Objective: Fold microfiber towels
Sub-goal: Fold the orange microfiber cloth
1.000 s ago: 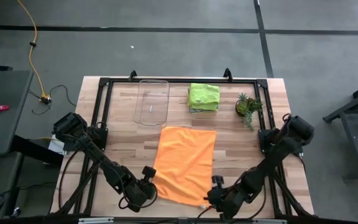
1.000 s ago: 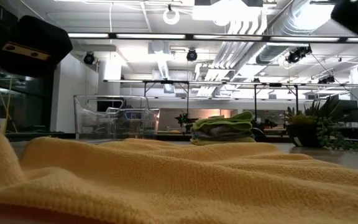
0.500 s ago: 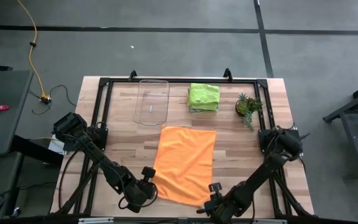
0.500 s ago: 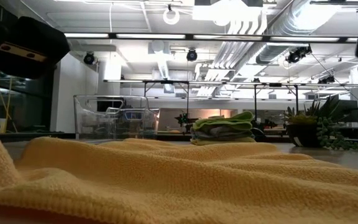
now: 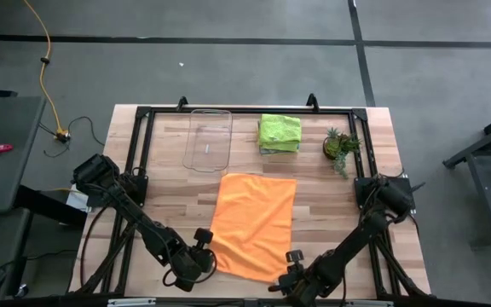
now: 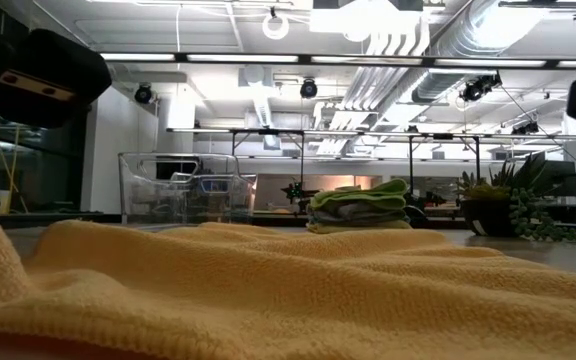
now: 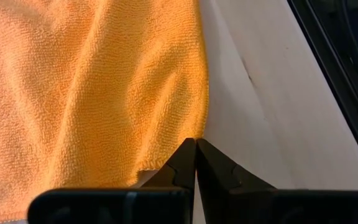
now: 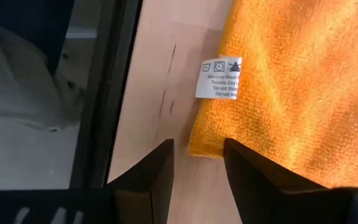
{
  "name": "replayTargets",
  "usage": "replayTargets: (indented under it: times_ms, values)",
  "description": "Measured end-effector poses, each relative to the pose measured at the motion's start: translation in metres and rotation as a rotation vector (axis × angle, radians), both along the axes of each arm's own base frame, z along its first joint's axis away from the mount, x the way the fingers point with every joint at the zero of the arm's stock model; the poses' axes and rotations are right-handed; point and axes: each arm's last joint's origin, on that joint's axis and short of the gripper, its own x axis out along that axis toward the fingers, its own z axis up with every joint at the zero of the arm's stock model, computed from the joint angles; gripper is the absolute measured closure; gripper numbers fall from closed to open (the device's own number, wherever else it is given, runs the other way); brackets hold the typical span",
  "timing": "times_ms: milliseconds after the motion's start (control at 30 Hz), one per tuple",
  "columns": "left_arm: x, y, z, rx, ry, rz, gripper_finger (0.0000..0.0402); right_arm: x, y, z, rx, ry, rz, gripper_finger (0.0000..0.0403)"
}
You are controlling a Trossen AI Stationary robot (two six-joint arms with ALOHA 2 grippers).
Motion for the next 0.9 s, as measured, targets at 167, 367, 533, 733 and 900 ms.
replayTargets:
  times_ms: [167,367,533,733,900]
  values:
    - [0.0,0.0,0.0,-0.004,0.001,0.006,0.0401,0.002,0.002,-0.004,0.0,-0.013,-0.006,0.0273]
    - [0.0,0.0,0.0,-0.01,0.001,0.018,0.0401,0.003,0.001,-0.005,-0.014,-0.029,-0.036,0.0319]
    - [0.0,0.0,0.0,-0.023,0.004,0.04,0.0401,0.003,0.001,-0.006,-0.019,-0.037,-0.074,0.0391]
    - [0.0,0.0,0.0,-0.049,0.02,0.036,0.0401,0.002,-0.001,-0.003,-0.005,-0.023,-0.123,0.0398]
    - [-0.004,0.002,0.02,-0.095,-0.014,0.028,0.0401,-0.002,-0.005,0.017,0.009,-0.054,-0.118,0.0401]
